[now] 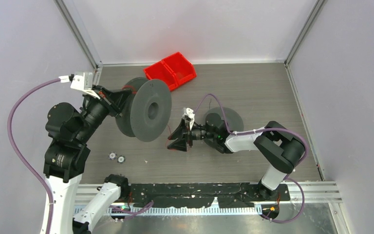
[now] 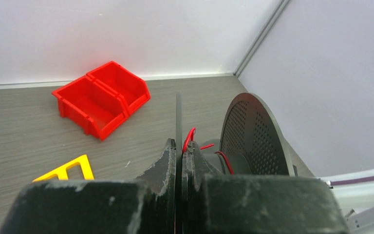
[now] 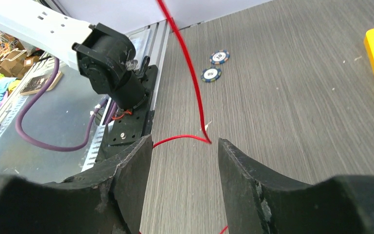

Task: Wrap the cables
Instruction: Wrap the cable around the cable reel.

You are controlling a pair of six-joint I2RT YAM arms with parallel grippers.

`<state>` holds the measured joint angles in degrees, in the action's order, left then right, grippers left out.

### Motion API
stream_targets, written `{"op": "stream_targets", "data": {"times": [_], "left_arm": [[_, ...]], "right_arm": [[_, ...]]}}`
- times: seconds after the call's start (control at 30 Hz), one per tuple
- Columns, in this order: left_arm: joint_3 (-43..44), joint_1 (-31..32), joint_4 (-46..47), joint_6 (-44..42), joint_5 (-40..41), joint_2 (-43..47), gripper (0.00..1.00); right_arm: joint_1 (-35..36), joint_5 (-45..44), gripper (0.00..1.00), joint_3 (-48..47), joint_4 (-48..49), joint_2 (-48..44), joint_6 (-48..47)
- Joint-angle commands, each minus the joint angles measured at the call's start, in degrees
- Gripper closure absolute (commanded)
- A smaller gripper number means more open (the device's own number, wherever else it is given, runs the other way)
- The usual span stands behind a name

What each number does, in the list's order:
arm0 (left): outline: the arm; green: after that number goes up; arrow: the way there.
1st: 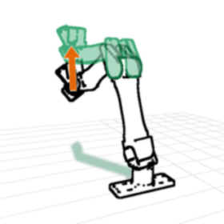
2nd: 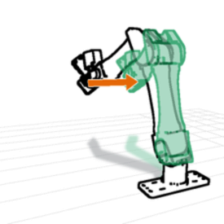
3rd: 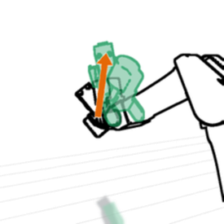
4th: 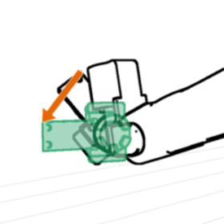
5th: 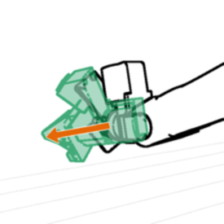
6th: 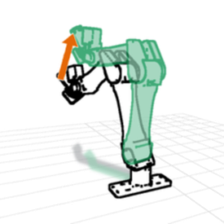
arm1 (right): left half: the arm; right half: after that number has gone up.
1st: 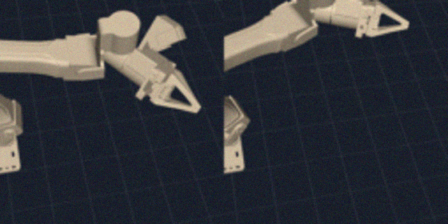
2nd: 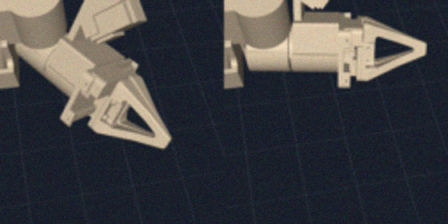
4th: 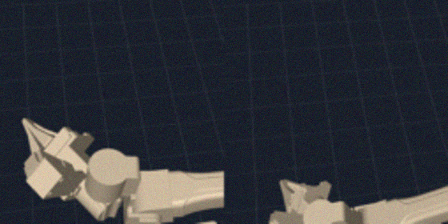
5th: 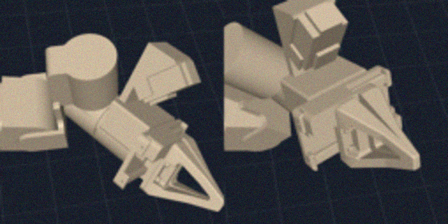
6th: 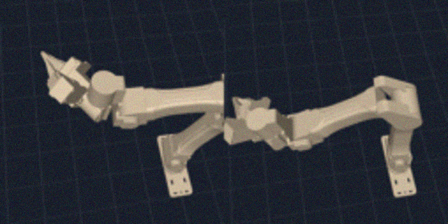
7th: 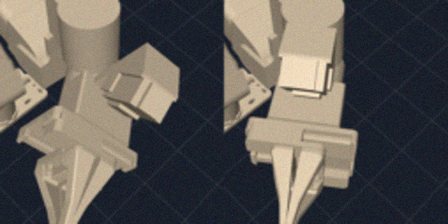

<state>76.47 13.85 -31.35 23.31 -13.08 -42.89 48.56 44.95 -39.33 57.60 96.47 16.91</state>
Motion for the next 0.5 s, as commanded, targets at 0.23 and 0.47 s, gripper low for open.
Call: {"op": "stream_targets", "data": {"times": [0.23,0.47], "left_arm": [[2.85,-0.14,4.59,0.15,3.53,1.14,1.00],[2.27,-0.14,5.34,0.64,3.66,1.41,1.00]], "right_arm": [[-0.19,2.19,0.34,2.12,2.89,0.86,0.76],[0.00,3.35,0.33,2.17,2.92,2.60,1.12]]}}
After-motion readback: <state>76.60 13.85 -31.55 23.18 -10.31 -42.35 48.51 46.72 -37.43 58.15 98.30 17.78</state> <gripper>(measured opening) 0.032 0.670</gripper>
